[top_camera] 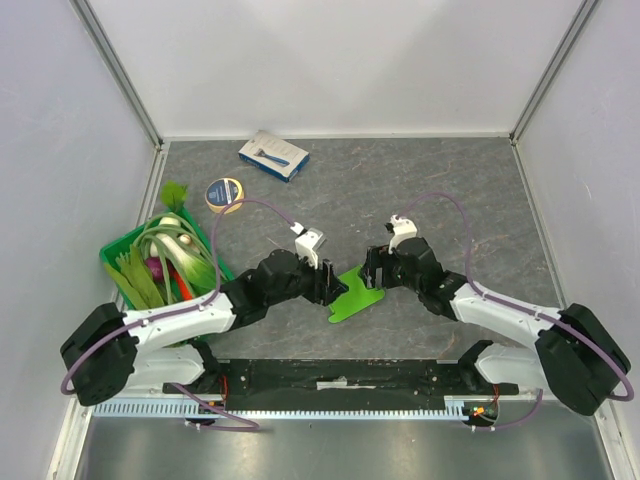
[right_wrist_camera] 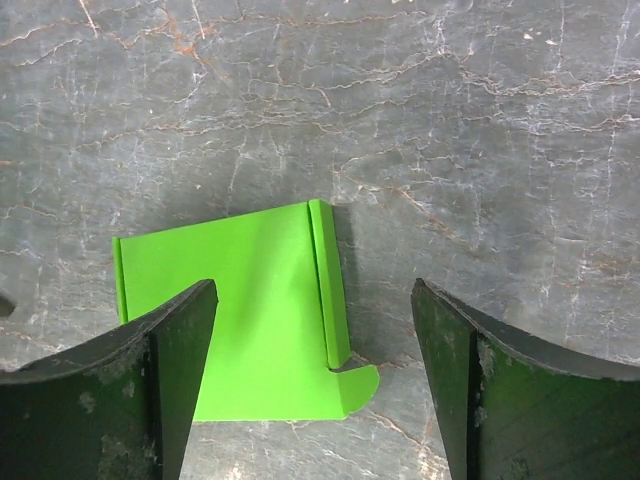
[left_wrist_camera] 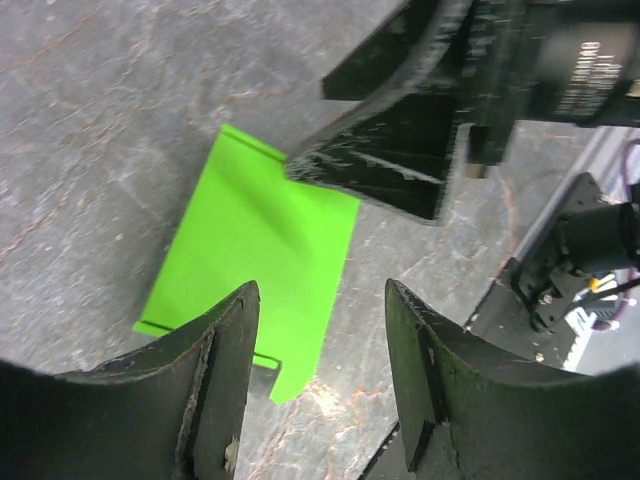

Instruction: Fold the paper box

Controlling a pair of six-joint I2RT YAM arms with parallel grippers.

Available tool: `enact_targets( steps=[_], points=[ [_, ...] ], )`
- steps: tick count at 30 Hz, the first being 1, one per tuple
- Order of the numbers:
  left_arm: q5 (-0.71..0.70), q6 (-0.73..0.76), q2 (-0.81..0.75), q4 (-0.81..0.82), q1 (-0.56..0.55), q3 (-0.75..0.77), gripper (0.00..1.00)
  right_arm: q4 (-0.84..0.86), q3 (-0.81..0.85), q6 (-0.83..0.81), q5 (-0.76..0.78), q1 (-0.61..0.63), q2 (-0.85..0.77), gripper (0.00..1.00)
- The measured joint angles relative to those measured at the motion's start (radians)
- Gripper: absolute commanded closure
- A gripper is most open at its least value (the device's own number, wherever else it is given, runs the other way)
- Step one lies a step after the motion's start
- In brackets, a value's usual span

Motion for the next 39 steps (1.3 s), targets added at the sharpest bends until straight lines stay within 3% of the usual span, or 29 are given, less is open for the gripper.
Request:
enact_targets(
  steps=[11, 15, 21, 26, 30, 34, 39],
  points=[
    [-0.001, 0.006, 0.159, -0.013, 0.093, -0.006, 0.38, -0.032, -0.016, -0.007, -0.075, -0.034, -0.031, 0.26],
    [-0.001, 0.032, 0.247, -0.006, 0.096, 0.023, 0.4, 0.01, -0.055, -0.012, -0.086, -0.04, 0.009, 0.38],
    [-0.006, 0.064, 0.319, 0.037, 0.096, 0.059, 0.48, 0.022, -0.077, -0.018, -0.085, -0.04, 0.04, 0.32],
    [-0.01, 0.071, 0.321, 0.042, 0.1, 0.065, 0.42, -0.085, -0.063, -0.042, -0.045, -0.019, -0.057, 0.24],
    [-0.03, 0.07, 0.177, -0.026, 0.101, 0.043, 0.39, -0.252, 0.061, -0.108, 0.084, 0.16, -0.132, 0.22],
    [-0.097, 0.024, -0.1, -0.148, 0.129, 0.047, 0.36, -0.39, 0.265, -0.193, 0.275, 0.441, -0.078, 0.21],
    [-0.202, -0.096, -0.403, -0.333, 0.203, 0.084, 0.3, -0.525, 0.403, -0.325, 0.518, 0.768, 0.046, 0.23]
  ],
)
